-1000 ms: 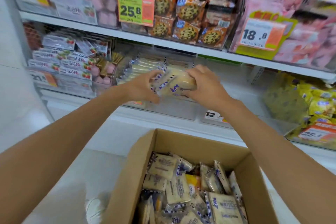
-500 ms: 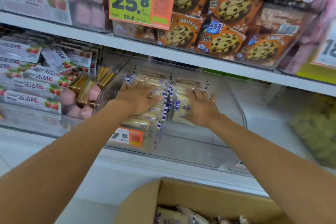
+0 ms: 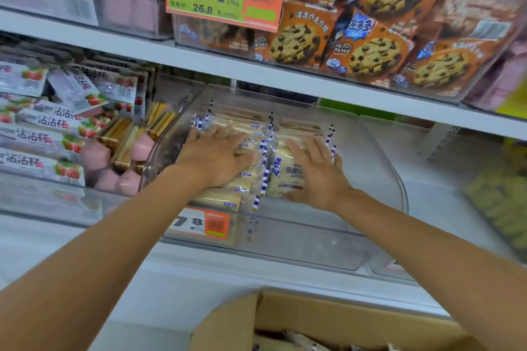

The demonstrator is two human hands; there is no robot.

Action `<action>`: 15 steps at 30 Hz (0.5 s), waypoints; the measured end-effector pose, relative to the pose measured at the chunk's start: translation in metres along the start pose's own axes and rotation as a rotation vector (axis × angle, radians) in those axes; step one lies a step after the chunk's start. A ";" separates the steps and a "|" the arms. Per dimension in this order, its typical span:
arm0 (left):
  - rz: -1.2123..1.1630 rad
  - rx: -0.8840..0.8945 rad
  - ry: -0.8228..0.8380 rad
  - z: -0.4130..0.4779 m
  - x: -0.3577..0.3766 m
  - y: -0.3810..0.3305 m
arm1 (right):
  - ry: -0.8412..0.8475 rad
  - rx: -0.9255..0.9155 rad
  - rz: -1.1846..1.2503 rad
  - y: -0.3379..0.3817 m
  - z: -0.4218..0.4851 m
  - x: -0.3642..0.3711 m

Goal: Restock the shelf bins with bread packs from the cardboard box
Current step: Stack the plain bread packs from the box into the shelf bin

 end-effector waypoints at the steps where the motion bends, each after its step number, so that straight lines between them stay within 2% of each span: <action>1: 0.001 -0.002 0.001 0.000 0.000 0.000 | 0.005 -0.001 0.007 0.002 0.002 0.002; 6: -0.004 -0.006 0.014 0.001 0.001 0.000 | -0.046 0.039 0.070 0.006 0.008 0.004; 10: -0.064 -0.011 -0.001 -0.003 -0.008 0.000 | 0.011 0.079 0.042 0.006 0.002 0.001; 13: -0.270 -0.028 -0.017 -0.013 -0.020 -0.001 | 0.049 0.136 0.067 0.009 -0.008 -0.010; 15: -0.459 -0.070 -0.028 -0.026 -0.029 -0.003 | 0.014 0.129 0.125 0.014 -0.020 -0.022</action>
Point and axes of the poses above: each hand's wrist, its own z-axis towards the middle knuckle, its own x-axis out of the palm, y = z × x, the point moved 3 cm from there along z, towards the middle knuckle, and after that the axes turned 15 degrees about z, right-handed, at the moved point
